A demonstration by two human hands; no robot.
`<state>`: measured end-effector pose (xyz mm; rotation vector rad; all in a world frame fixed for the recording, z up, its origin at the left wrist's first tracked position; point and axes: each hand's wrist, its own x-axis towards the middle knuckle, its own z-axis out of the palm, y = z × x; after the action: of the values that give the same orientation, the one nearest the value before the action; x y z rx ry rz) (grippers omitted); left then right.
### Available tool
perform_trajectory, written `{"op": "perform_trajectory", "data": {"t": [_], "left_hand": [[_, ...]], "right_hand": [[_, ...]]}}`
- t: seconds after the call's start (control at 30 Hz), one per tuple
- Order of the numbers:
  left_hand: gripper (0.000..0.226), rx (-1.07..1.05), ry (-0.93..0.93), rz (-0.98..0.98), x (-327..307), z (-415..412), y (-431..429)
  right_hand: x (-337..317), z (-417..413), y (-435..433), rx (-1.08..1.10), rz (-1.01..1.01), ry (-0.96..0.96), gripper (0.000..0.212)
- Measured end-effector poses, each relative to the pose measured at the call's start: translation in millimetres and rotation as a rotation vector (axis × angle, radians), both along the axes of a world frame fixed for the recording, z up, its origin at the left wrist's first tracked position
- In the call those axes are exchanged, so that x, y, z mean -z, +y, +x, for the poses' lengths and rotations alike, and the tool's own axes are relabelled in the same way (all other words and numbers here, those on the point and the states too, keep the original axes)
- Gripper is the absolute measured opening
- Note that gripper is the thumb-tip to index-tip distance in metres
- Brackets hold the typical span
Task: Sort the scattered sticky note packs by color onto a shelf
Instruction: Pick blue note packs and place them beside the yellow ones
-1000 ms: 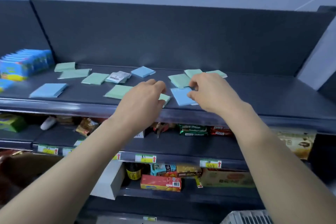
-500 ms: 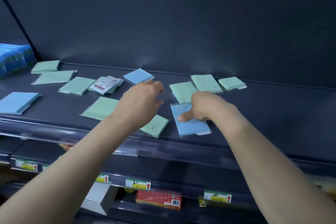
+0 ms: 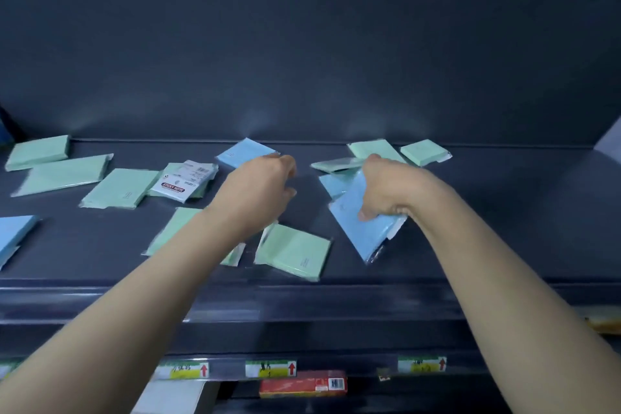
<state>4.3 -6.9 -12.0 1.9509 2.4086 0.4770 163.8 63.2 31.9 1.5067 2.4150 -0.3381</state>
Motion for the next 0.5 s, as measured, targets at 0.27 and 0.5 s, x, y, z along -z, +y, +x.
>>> {"op": "perform_trajectory", "data": {"t": [0.27, 0.5], "left_hand": [[0.024, -0.087, -0.005, -0.038, 7, -74, 26], [0.030, -0.191, -0.063, -0.184, 11, -128, 63]], "right_hand": [[-27, -29, 10, 0.128, 0.325, 0.294, 0.030], [-12, -53, 14, 0.159, 0.323, 0.353, 0.025]]}}
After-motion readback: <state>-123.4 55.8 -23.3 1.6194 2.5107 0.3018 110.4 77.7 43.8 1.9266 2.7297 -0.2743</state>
